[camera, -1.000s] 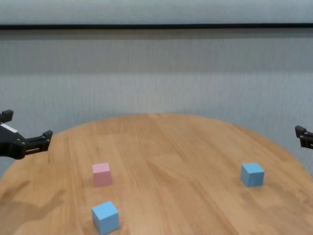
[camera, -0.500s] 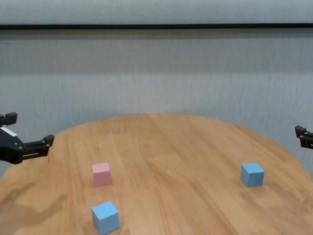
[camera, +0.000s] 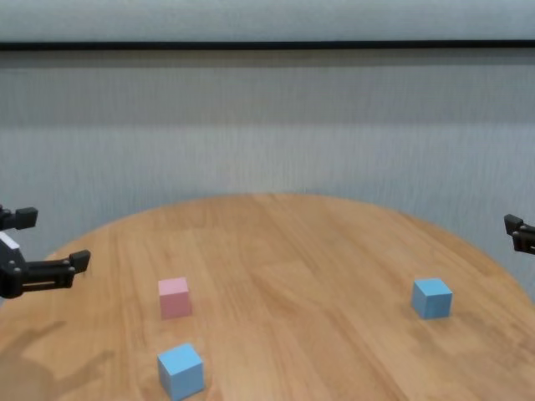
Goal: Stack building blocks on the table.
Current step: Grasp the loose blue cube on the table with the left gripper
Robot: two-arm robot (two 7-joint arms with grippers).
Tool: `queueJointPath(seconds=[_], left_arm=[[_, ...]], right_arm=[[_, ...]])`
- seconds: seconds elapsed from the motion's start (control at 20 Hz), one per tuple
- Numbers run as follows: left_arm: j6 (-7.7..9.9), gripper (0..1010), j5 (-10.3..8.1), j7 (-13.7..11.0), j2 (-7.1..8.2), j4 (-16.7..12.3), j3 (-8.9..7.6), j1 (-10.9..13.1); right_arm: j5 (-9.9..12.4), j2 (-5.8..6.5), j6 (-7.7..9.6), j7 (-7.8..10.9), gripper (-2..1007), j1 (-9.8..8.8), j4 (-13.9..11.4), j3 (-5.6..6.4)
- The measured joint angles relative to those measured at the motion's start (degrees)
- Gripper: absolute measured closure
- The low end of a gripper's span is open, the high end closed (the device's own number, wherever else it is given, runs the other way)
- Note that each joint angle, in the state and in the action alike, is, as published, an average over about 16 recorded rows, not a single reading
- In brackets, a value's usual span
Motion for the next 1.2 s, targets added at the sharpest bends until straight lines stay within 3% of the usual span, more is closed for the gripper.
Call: queueJointPath(seconds=[0.2,0.45,0.9,1.2], left_arm=[[-0.10,11,-1.08,-3.44,0.51,0.22,0.03,-0.27],[0.70,11,-1.77,-5.36,1.04,-1.00,-0.28,0.45],[4.27,11,-1.05,-4.12,2.12,-6.50,-1.33,4.44],[6.93,11,0.28,-2.90,1.77,-9.71,-1.54,6.29]], right_arm=[[0.00,0.00,0.00,0.00,0,0.00,0.00,0.00],[0.00,0.00,0.00,0.00,0,0.00,0.00,0.00],[0.00,0.00,0.00,0.00,0,0.00,0.00,0.00],[0.00,0.00,0.00,0.00,0,0.00,0.00,0.00]])
